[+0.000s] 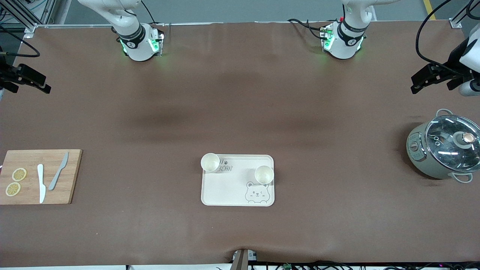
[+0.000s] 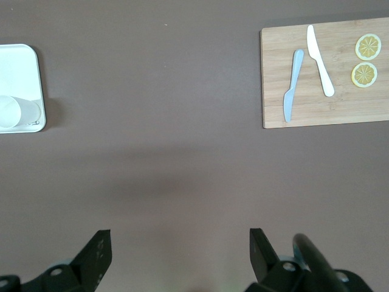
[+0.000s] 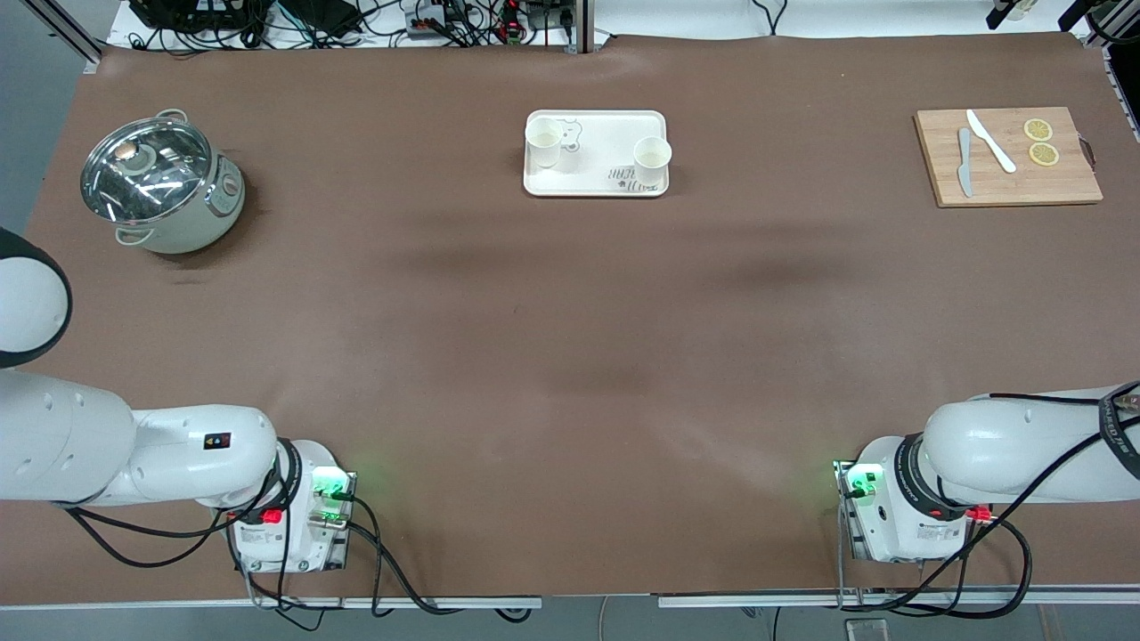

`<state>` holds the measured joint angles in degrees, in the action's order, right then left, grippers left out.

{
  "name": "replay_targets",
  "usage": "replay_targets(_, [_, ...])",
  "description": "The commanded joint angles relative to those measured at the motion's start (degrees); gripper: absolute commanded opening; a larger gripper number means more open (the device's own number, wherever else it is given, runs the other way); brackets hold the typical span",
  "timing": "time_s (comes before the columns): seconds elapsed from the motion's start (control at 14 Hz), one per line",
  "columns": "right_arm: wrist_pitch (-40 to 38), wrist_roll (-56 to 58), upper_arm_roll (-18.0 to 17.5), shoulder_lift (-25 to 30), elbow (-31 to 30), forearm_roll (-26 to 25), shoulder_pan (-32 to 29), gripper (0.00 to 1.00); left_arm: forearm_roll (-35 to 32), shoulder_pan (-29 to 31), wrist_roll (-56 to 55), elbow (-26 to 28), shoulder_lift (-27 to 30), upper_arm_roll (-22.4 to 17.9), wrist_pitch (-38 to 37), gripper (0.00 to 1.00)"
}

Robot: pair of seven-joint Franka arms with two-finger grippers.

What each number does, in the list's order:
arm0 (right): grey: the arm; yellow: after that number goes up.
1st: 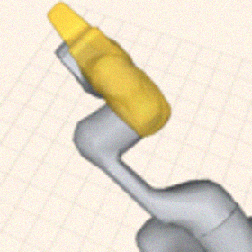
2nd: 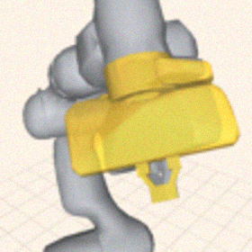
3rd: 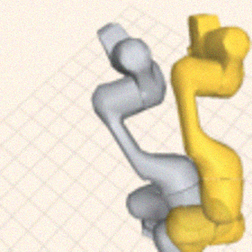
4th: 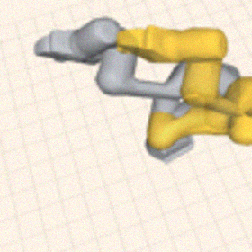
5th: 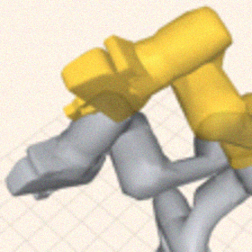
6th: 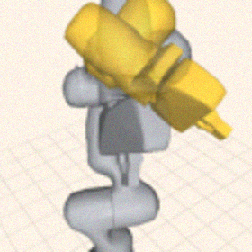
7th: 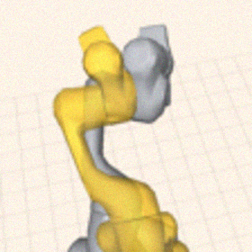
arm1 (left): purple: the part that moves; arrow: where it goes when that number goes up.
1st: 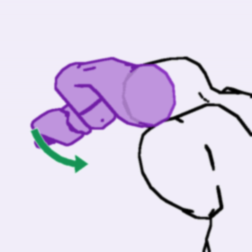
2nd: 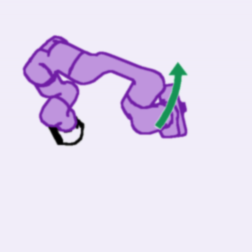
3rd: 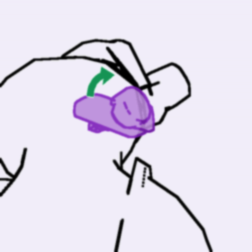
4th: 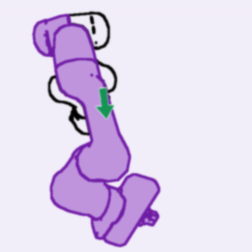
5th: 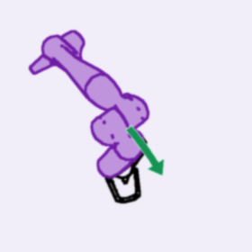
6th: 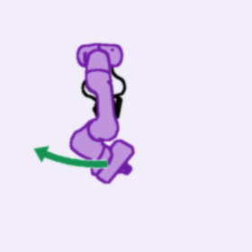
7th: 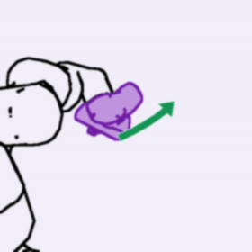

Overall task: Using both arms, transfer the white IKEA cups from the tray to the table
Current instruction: 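Move the left gripper from rest toward the white tray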

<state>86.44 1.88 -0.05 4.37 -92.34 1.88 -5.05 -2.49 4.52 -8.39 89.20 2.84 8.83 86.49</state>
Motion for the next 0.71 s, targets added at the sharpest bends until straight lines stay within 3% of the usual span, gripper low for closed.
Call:
replay_targets(0.0, [-0.8, -0.4, -0.7, -0.9, 1.4, 0.5, -1.2, 1.00, -1.1, 0.1, 1.1, -1.0, -0.4, 0.3, -0.3, 1.00])
replay_targets(0.43, [-0.6, -0.3, -0.7, -0.9, 1.4, 0.5, -0.9, 1.00, -0.4, -0.8, 0.1, -1.0, -4.0, 1.0, -0.1, 1.00])
replay_targets(0.64, [-0.6, -0.3, -0.7, -1.0, 1.4, 0.5, -1.2, 1.00, -0.2, -4.9, -1.6, -1.0, -9.9, 2.0, 1.9, 1.00])
